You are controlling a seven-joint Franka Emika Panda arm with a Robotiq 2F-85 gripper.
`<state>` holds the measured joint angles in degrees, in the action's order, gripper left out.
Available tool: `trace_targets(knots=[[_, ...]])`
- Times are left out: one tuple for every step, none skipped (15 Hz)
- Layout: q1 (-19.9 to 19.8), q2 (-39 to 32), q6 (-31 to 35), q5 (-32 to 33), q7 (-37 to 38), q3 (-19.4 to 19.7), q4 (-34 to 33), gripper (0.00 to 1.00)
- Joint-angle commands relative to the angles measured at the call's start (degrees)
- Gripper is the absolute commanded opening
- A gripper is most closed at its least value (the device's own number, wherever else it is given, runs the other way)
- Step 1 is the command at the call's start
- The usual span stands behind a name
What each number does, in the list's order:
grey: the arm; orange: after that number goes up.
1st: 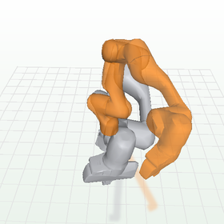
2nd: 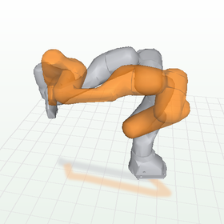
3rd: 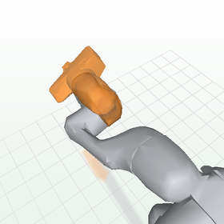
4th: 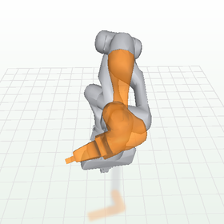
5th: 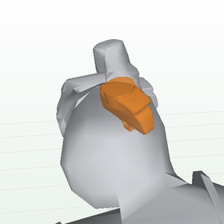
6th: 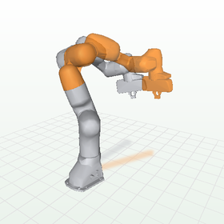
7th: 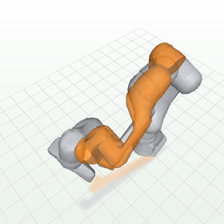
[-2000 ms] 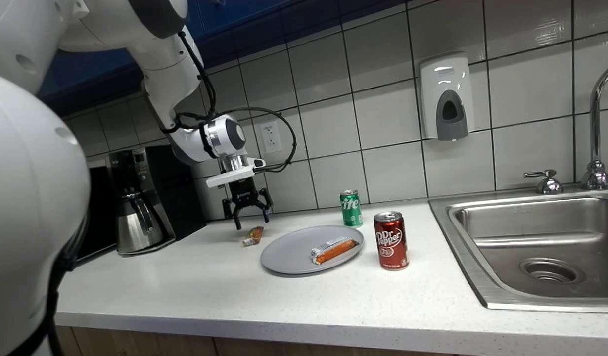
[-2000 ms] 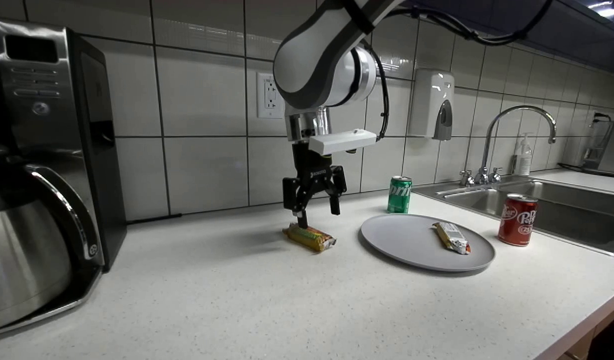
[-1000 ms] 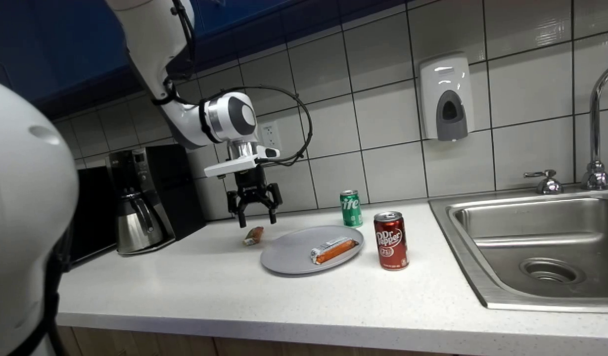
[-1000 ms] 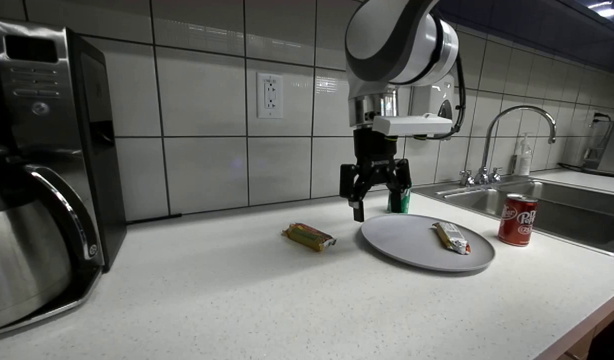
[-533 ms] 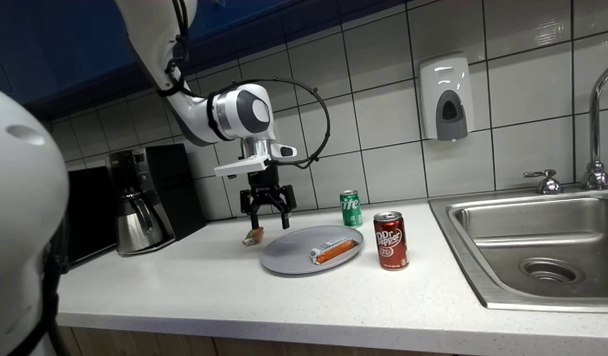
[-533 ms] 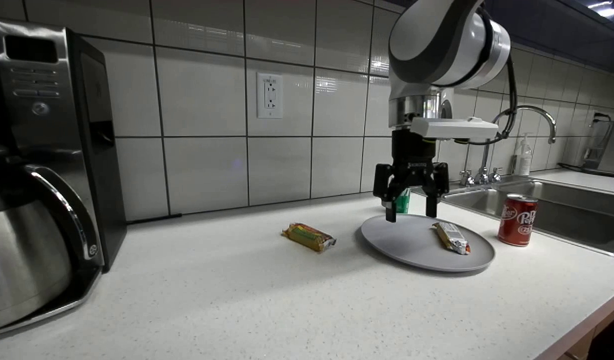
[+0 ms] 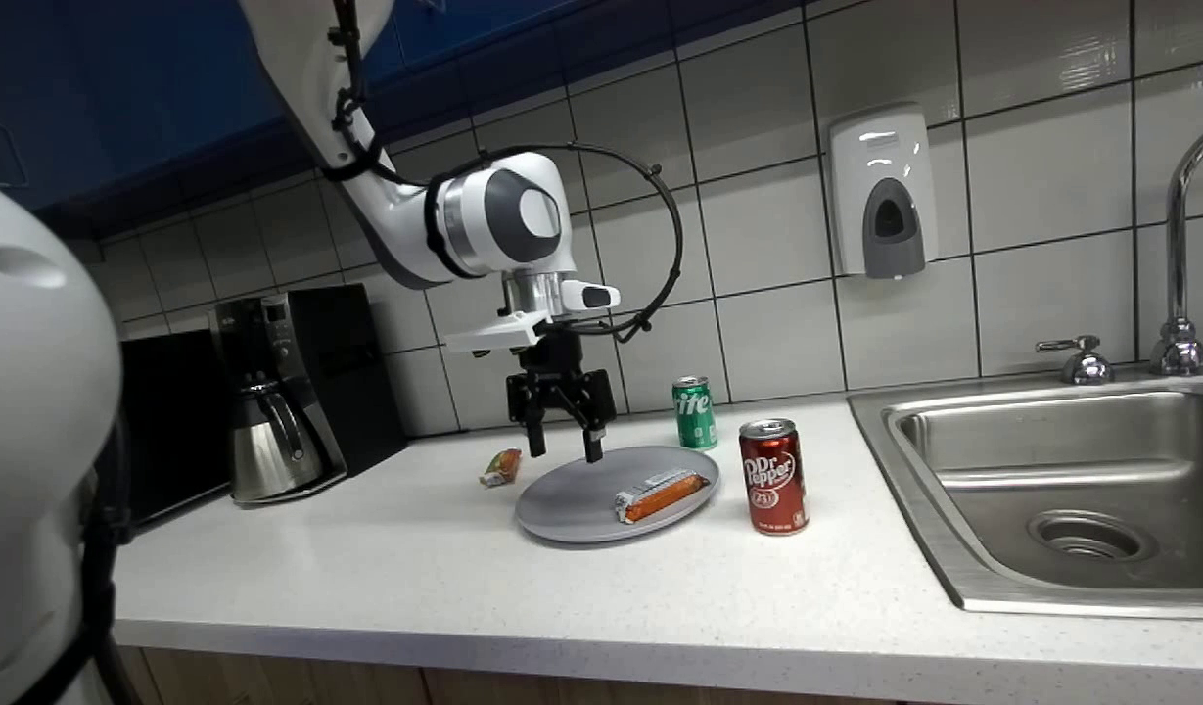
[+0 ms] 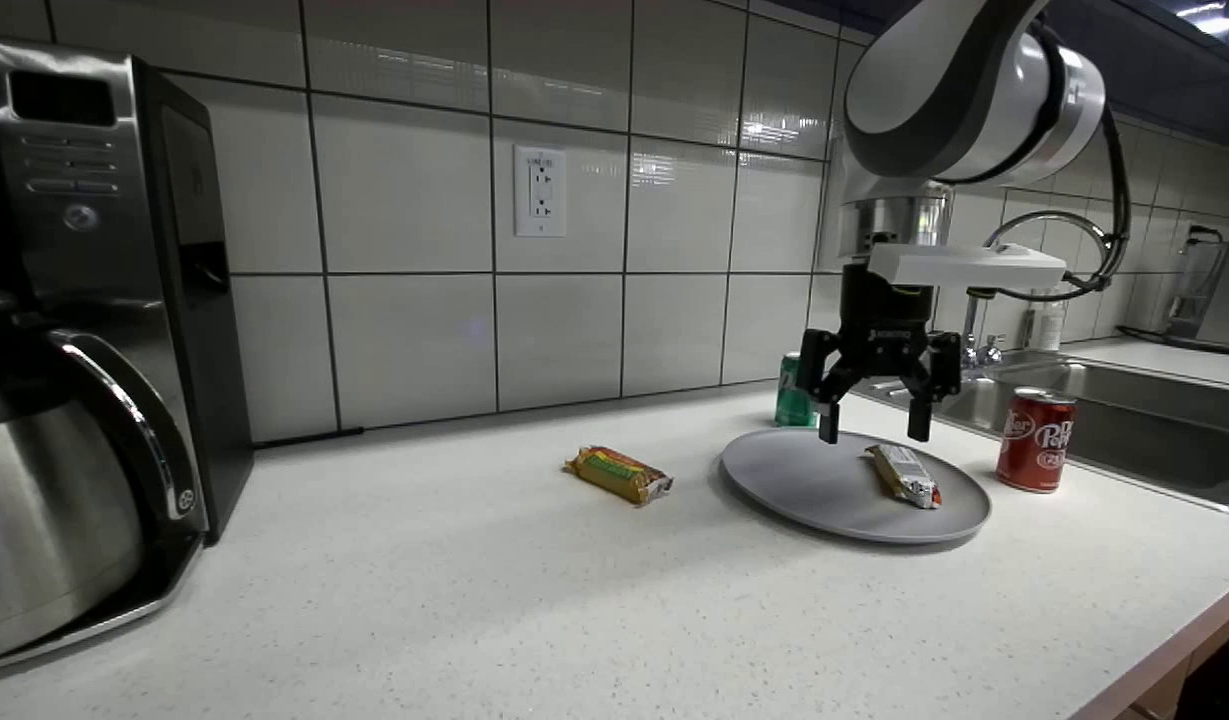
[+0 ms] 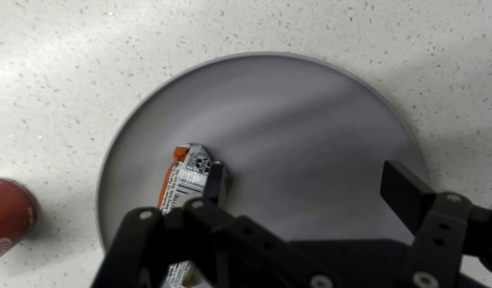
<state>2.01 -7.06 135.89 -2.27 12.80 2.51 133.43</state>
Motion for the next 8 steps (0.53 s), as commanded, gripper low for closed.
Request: trace_targets(knots=[[-1.6,2.5,3.2,-0.9,3.2,0.7,3.4,1.00],[-2.0,2.4,4.1,-1.3,3.6,1.0,3.7,1.00],[-2.2,2.3,4.9,-1.4,4.2,1.3,3.8,1.00],[-2.5,2.0,6.0,-1.5,4.8,1.6,4.0,1.00],[-2.7,1.8,6.6,-1.6,5.3,1.9,3.9,1.00],[-2.9,1.4,7.2,-1.5,5.9,2.2,3.8,1.00],[-3.1,1.3,7.9,-1.3,6.8,2.5,3.9,1.00],[-3.3,1.2,8.3,-1.4,7.3,2.8,3.8,1.00]])
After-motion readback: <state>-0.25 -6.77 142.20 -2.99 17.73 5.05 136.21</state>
